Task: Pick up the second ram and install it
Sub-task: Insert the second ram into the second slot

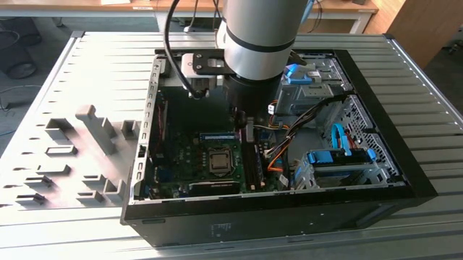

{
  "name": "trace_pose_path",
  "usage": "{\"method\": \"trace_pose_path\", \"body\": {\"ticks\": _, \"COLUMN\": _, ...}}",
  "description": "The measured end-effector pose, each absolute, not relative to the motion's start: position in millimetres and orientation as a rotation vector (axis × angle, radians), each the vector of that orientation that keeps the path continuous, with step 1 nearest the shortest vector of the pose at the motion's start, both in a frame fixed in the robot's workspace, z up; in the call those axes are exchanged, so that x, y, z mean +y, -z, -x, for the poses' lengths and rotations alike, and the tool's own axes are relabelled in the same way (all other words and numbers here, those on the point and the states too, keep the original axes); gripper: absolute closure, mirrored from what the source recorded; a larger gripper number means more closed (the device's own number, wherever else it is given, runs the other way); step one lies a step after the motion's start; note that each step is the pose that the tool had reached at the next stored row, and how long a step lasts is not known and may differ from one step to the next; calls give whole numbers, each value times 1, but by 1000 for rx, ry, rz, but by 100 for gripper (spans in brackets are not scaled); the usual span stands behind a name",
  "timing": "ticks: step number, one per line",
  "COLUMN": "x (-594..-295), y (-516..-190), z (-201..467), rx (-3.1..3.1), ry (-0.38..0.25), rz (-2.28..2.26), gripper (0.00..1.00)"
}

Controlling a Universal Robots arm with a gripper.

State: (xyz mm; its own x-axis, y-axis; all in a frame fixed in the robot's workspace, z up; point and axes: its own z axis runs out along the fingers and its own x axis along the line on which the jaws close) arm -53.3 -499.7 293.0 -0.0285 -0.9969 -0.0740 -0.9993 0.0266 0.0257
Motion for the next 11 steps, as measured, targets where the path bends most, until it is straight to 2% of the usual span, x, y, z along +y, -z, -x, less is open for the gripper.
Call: {"method": "trace_pose_path", "body": {"ticks": 11, "x": -500, "y": -293, "z": 53, "rx": 2371, "ry": -104, "rz": 1998, "gripper": 86}}
